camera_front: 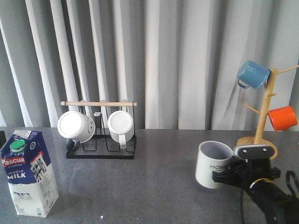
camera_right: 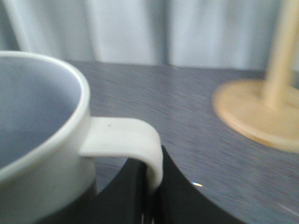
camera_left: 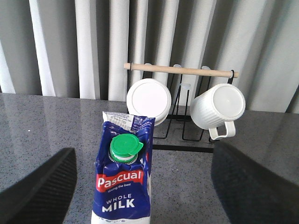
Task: Place milk next to cup
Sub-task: 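Slide the HOME mug with the right gripper toward the table center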
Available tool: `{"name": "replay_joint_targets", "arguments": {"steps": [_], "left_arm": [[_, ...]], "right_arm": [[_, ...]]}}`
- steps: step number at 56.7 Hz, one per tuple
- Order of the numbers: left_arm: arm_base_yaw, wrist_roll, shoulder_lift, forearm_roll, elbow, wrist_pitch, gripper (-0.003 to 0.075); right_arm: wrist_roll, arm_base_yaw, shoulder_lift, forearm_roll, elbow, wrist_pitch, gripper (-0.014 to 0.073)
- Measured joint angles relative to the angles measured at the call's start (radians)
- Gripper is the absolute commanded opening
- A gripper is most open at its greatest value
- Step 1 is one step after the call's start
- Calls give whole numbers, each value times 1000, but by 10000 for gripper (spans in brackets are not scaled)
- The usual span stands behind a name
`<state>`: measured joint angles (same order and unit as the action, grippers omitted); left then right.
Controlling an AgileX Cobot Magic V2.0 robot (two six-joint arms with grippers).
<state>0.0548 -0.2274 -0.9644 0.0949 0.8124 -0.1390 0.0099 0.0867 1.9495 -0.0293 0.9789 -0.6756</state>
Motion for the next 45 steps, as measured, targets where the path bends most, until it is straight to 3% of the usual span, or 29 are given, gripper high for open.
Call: {"name": "replay_joint_targets", "arguments": {"steps": [11,19,28,45], "left_arm": [[0,0,0,0,0,0,556],[0,0,0,0,0,0,556],[0,0,0,0,0,0,556],[0,0,0,0,0,0,556]], "right_arm": [[-10,194,-18,-110,1,6,26],[-115,290,2,-272,1,4,31],[-207,343,40,-432,1,-27,56],[-295,367,31,-466,-4,9,229]]}}
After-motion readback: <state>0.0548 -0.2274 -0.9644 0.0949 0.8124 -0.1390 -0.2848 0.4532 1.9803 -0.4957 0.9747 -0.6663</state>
